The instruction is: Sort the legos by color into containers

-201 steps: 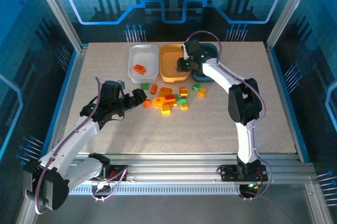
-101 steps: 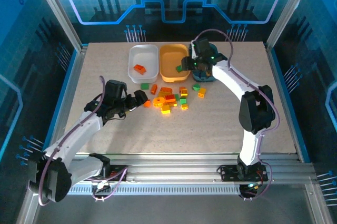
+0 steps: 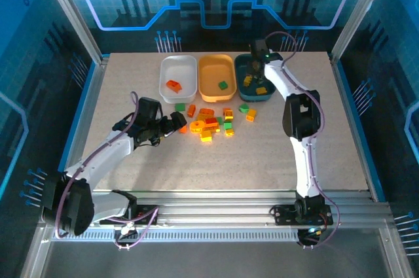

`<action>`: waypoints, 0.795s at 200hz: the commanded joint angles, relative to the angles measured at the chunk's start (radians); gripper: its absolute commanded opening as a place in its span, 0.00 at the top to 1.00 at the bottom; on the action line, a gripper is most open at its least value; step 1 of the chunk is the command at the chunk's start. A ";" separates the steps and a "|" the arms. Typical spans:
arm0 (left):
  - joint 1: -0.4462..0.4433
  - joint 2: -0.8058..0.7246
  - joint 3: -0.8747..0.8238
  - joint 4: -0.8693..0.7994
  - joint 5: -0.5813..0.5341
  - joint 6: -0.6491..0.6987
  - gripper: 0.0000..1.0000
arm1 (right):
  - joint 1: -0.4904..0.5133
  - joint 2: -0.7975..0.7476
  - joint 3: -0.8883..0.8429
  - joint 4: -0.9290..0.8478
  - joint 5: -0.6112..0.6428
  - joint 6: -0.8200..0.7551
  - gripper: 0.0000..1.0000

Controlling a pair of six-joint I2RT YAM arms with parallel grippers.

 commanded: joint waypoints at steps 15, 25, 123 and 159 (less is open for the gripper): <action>0.007 0.028 0.044 0.021 0.034 0.003 0.01 | -0.035 0.160 0.218 -0.186 0.018 0.060 0.38; 0.006 0.037 0.044 0.027 0.043 -0.003 0.01 | -0.040 0.167 0.214 -0.169 0.003 0.061 0.39; 0.006 0.121 0.077 0.050 0.071 0.009 0.01 | -0.073 0.286 0.344 -0.197 -0.032 0.096 0.41; 0.007 0.129 0.086 0.041 0.073 0.024 0.01 | -0.082 0.315 0.380 -0.205 -0.039 0.098 0.53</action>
